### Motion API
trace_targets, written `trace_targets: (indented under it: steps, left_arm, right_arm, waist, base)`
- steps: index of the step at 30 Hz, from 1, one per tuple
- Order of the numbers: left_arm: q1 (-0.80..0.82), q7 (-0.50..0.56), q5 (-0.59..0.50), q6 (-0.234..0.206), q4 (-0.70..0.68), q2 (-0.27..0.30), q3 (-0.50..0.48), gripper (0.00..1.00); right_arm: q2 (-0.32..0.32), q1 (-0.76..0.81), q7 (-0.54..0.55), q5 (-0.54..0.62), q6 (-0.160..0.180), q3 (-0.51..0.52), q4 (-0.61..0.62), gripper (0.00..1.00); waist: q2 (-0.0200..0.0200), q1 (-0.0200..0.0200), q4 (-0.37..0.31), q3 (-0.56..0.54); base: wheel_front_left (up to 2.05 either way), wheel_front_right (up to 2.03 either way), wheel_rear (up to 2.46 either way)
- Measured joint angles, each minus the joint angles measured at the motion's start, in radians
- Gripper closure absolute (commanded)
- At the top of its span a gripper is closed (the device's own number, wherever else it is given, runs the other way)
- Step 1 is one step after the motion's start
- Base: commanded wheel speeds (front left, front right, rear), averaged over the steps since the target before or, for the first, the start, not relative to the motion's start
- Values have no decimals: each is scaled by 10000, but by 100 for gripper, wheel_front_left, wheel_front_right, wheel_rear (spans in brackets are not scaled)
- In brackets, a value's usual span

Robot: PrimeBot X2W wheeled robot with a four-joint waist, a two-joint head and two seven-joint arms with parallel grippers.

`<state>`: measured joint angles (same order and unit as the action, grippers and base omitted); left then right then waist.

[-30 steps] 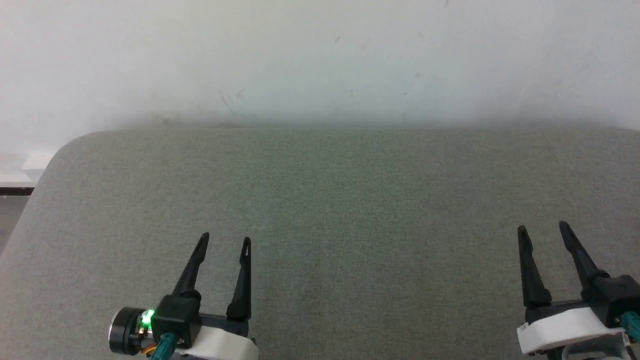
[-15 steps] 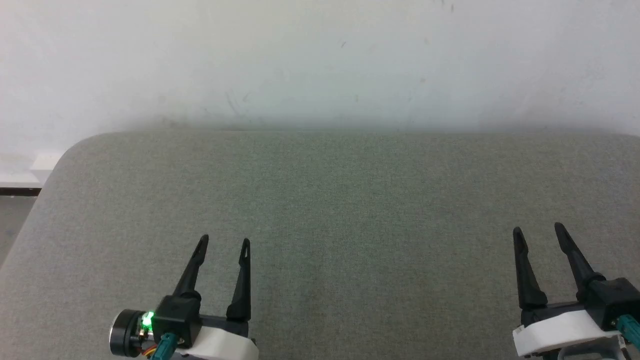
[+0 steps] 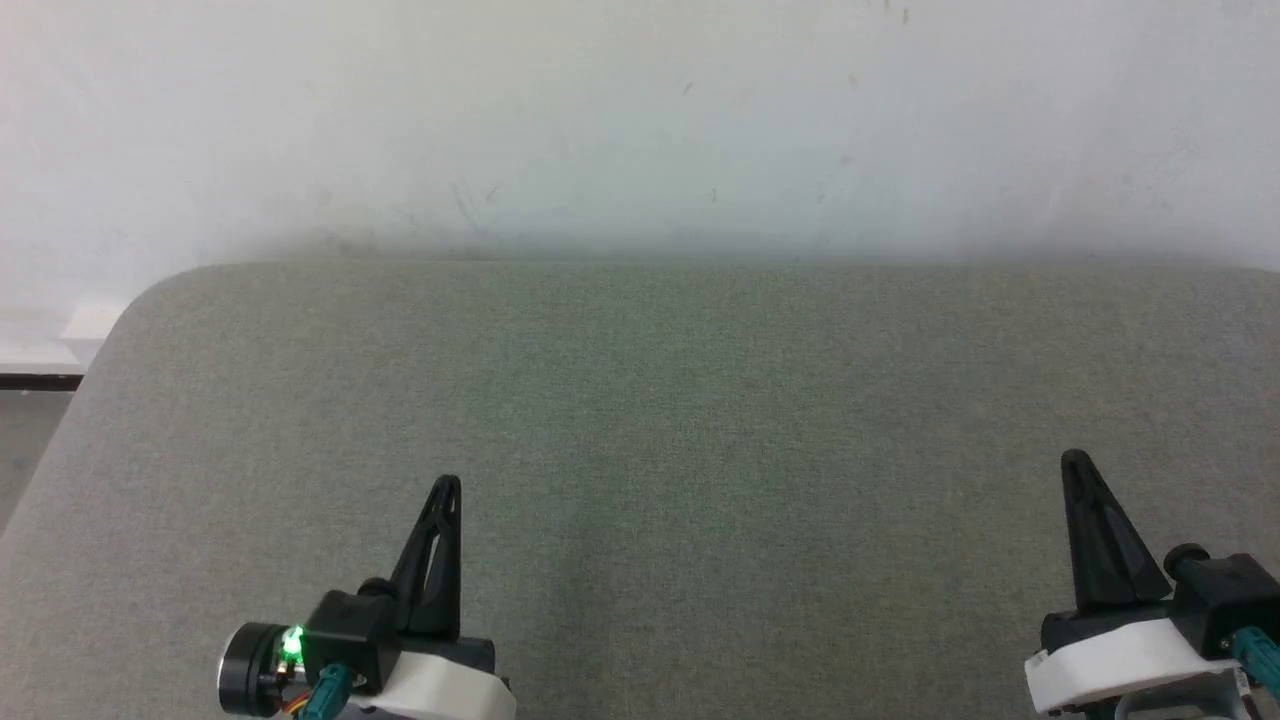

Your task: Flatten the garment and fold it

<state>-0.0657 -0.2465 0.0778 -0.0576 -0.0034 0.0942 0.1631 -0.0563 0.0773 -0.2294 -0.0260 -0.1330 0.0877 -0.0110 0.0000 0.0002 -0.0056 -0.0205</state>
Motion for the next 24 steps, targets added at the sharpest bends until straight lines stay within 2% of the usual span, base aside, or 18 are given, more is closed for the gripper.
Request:
trace_targets:
  steps: [24]
  left_arm:
    - [35,454,-94,52,0,-59,-295,100]
  right_arm:
    - [0,-95,416,4,0,-190,4,100]
  waist:
    - [0,-1,11,41]
  base:
    - [0,0,0]
